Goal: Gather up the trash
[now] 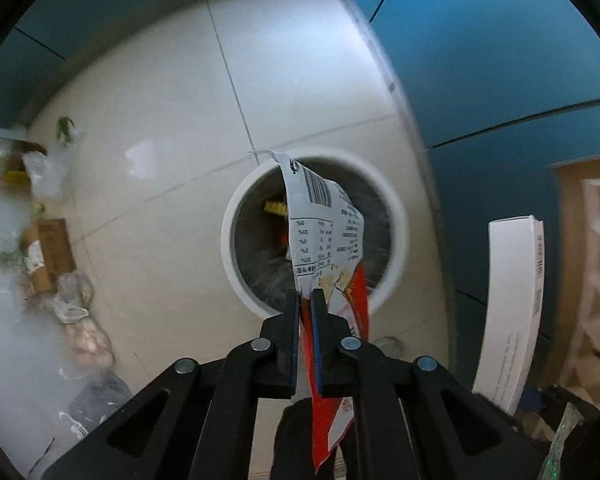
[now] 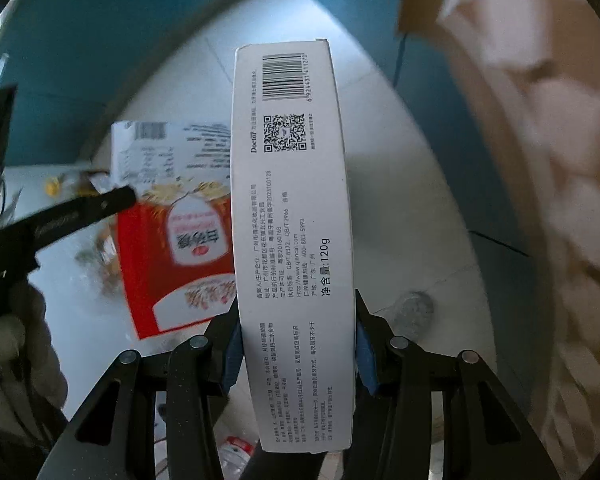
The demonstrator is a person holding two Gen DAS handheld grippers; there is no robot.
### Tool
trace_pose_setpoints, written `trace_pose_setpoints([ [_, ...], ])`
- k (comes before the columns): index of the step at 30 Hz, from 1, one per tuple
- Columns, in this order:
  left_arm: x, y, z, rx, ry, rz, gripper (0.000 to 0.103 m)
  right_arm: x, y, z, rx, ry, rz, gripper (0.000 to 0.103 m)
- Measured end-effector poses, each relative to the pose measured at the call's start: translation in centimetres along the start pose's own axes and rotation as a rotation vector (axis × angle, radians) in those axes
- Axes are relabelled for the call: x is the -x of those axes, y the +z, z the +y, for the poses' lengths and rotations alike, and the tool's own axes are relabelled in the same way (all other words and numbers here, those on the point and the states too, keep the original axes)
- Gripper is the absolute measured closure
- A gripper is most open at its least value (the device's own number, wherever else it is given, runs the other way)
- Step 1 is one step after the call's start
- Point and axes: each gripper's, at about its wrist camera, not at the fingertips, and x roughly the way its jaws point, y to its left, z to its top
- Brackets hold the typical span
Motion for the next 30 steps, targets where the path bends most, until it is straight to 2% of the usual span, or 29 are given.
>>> trace_pose_setpoints([
  [4, -5.4, 1.3, 2.0, 0.008, -0.007, 0.072, 0.095, -8.4, 2.6, -0.1, 0.032, -0.005, 0.084, 0.055],
  [7, -6.9, 1.6, 3.3, 0.025, 0.005, 0.096, 0.091, -13.1, 4.3, -0.4, 0.052, -0.005, 0.139, 0.055],
  [9, -7.0, 1.6, 3.8, 0.032, 0.011, 0.090, 0.076, -15.7, 5.4, -1.0, 0.064, -0.002, 0.183, 0.054],
  [11, -6.6, 1.9, 4.2, 0.042, 0.029, 0.056, 0.026, -17.5, 6.6, -1.4, 0.068, -0.005, 0.214, 0.054],
  [13, -6.1, 1.9, 4.9, 0.057, 0.027, 0.028, 0.011, -18.5, 7.7, -1.4, 0.072, -0.014, 0.252, 0.053],
  [14, -5.5, 1.7, 5.2, 0.064, 0.033, 0.013, 0.009, -18.8, 8.1, -1.3, 0.068, -0.012, 0.264, 0.048],
  [15, -5.0, 1.5, 5.5, 0.067, 0.043, 0.006, 0.006, -18.7, 8.2, -1.0, 0.065, -0.011, 0.266, 0.035],
  [16, -4.4, 1.2, 5.7, 0.071, 0.059, -0.002, 0.000, -18.5, 8.5, -1.0, 0.061, -0.016, 0.261, 0.028],
  [17, -4.0, 1.2, 5.8, 0.072, 0.070, -0.012, 0.000, -18.2, 8.8, -1.0, 0.059, -0.019, 0.251, 0.023],
  [19, -2.2, 0.3, 6.3, 0.076, 0.097, -0.050, 0.000, -17.8, 9.0, -0.6, 0.058, -0.025, 0.238, 0.021],
  [21, -0.8, -0.5, 6.4, 0.083, 0.110, -0.073, 0.000, -16.6, 8.7, -0.3, 0.059, -0.044, 0.217, 0.007],
  [23, 1.0, -1.5, 6.2, 0.091, 0.116, -0.106, 0.000, -14.5, 8.1, 0.4, 0.075, -0.077, 0.182, 0.002],
  [30, 10.1, -6.9, 4.4, 0.130, 0.146, -0.219, 0.000, -4.0, 4.2, 2.8, 0.128, -0.165, 0.002, 0.000],
])
